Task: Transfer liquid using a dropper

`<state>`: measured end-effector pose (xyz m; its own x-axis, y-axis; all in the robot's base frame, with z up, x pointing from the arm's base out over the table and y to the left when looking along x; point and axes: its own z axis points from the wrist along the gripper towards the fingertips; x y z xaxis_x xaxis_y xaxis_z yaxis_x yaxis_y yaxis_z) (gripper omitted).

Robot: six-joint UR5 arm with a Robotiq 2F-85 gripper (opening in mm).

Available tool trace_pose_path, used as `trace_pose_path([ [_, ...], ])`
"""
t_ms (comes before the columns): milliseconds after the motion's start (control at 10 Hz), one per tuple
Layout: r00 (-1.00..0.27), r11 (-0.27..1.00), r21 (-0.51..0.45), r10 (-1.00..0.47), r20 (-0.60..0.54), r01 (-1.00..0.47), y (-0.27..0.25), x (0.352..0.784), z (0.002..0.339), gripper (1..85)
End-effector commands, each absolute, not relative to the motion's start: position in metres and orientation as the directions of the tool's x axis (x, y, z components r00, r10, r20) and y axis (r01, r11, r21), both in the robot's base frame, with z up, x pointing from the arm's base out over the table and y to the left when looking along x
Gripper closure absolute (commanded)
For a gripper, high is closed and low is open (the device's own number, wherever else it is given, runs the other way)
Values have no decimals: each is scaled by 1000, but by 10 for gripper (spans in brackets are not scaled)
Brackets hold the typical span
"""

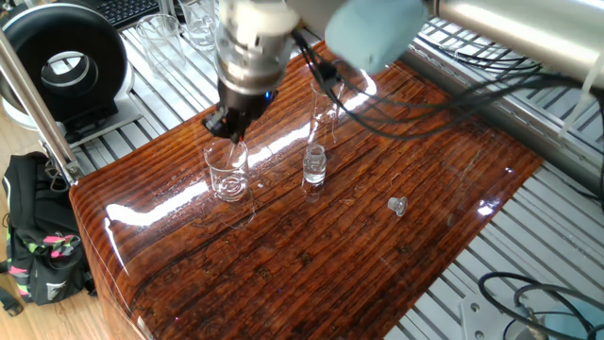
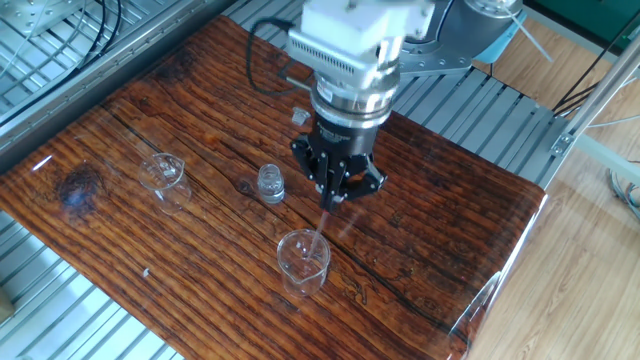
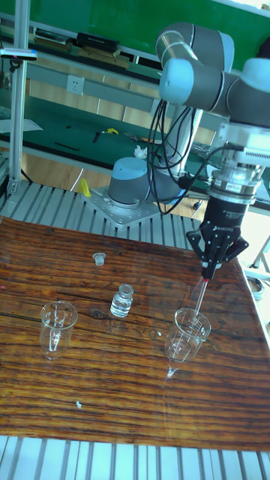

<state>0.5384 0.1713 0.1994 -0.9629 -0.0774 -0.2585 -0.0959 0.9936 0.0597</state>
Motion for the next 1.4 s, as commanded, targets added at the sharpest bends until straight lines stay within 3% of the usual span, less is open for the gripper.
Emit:
trace_pose_path([
  [0, -969, 989, 82, -103, -224, -124, 161, 532, 224, 837],
  [300, -963, 977, 111, -154, -223, -182, 124, 531, 247, 837],
  [600, -963, 965, 181, -148, -226, -191, 120, 526, 252, 837],
  [900, -977, 973, 96, -206, -59, -211, 93, 493, 237, 837],
  [1000, -972, 972, 26, -233, -21, -233, 69, 492, 231, 837],
  [1300, -965, 964, 37, -263, 4, -263, 48, 483, 223, 840],
])
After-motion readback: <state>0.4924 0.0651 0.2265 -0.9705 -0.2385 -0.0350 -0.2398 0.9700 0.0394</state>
